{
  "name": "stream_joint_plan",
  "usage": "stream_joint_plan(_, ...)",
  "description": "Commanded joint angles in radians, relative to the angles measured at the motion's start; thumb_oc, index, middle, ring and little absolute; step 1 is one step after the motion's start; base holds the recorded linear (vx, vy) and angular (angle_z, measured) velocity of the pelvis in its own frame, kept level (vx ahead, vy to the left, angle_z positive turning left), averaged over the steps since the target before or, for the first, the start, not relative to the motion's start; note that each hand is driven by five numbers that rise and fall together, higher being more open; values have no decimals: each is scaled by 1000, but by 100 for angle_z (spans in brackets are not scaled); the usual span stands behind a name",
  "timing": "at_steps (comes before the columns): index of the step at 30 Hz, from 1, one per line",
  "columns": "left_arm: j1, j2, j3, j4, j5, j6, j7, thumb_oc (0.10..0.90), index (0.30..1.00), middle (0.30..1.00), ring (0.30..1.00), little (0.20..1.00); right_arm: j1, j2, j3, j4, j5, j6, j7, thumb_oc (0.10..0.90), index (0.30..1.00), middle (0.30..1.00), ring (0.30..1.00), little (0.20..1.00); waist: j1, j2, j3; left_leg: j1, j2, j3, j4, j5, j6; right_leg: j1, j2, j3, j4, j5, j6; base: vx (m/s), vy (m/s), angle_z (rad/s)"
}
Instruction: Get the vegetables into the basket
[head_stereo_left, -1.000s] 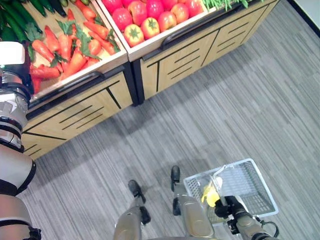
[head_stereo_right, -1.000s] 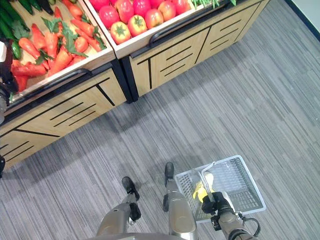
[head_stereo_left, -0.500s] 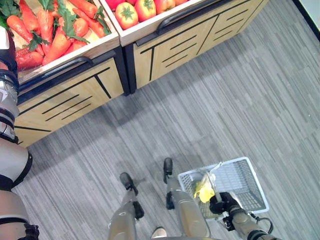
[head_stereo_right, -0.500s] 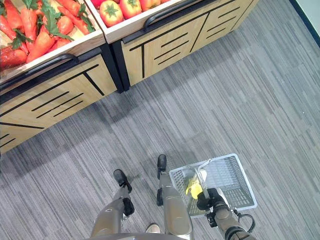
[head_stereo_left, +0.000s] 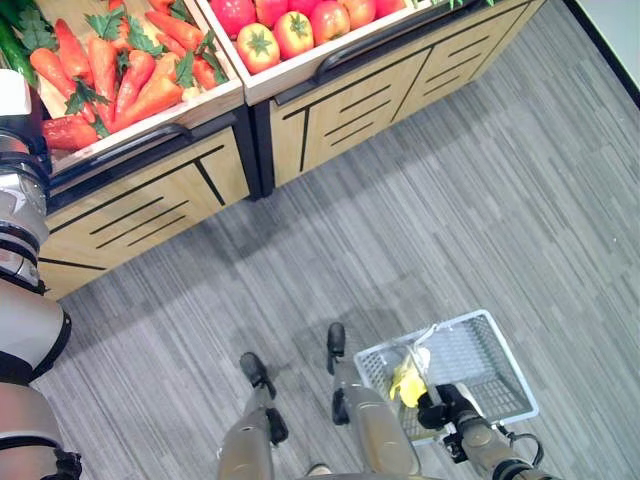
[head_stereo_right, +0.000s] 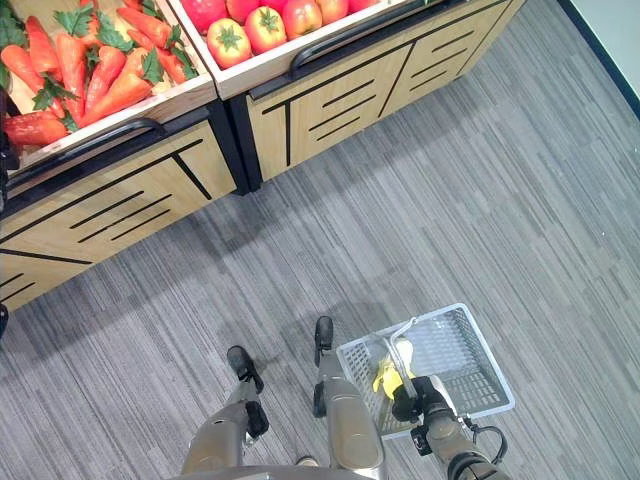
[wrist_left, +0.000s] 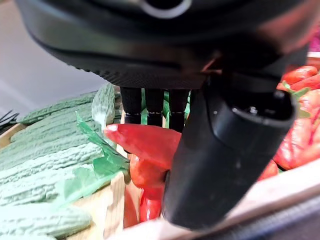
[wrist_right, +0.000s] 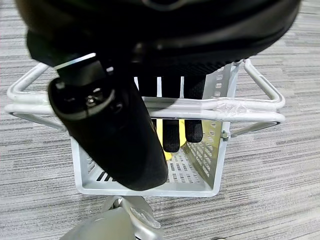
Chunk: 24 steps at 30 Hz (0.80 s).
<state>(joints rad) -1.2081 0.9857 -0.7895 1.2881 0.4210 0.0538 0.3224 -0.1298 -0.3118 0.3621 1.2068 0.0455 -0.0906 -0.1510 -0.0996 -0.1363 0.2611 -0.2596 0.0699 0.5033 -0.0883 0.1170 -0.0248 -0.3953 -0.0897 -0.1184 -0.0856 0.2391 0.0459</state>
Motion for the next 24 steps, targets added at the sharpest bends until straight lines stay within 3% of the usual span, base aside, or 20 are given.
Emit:
stream_joint_plan(1, -22, -17, 91, 20, -76, 1, 32, 400, 300, 300, 300, 300, 98, -20, 29, 39, -18, 24, 7, 400, 300, 300, 300, 300, 16, 36, -12, 35, 19, -120, 1, -88, -24, 60, -56, -24, -2, -60, 144, 0, 0, 0)
stream_joint_plan(5, -6, -31, 173, 16, -166, -7, 51, 400, 300, 300, 300, 300, 100, -19, 23, 43, -22, 32, 6, 400, 300, 300, 300, 300, 22, 34, -25, 58, 18, -124, 1, -91, -25, 87, -56, -28, -2, -70, 137, -25, -16, 3)
stream_joint_plan(15, -35, 16, 176, -36, -206, -28, 69, 400, 300, 300, 300, 300, 110, -35, 21, 53, -32, 41, 24, 400, 300, 300, 300, 300, 39, 39, -60, 80, 15, -132, 1, -83, -19, 118, -58, -42, -2, -82, 121, -33, -26, 5)
stream_joint_plan(19, -39, 0, 273, -16, -386, -60, 79, 400, 300, 300, 300, 300, 107, -31, 19, 61, -29, 44, 26, 400, 300, 300, 300, 300, 39, 39, -66, 74, 16, -140, 1, -75, -21, 118, -55, -48, -2, -83, 117, -39, -27, 6)
stream_joint_plan(24, -2, -19, 344, -32, -499, -91, 68, 400, 300, 300, 300, 300, 121, -32, 10, 51, -25, 40, 27, 400, 300, 300, 300, 300, 39, 44, -70, 95, 18, -143, 1, -77, -23, 142, -54, -52, -2, -93, 112, 0, 0, 0)
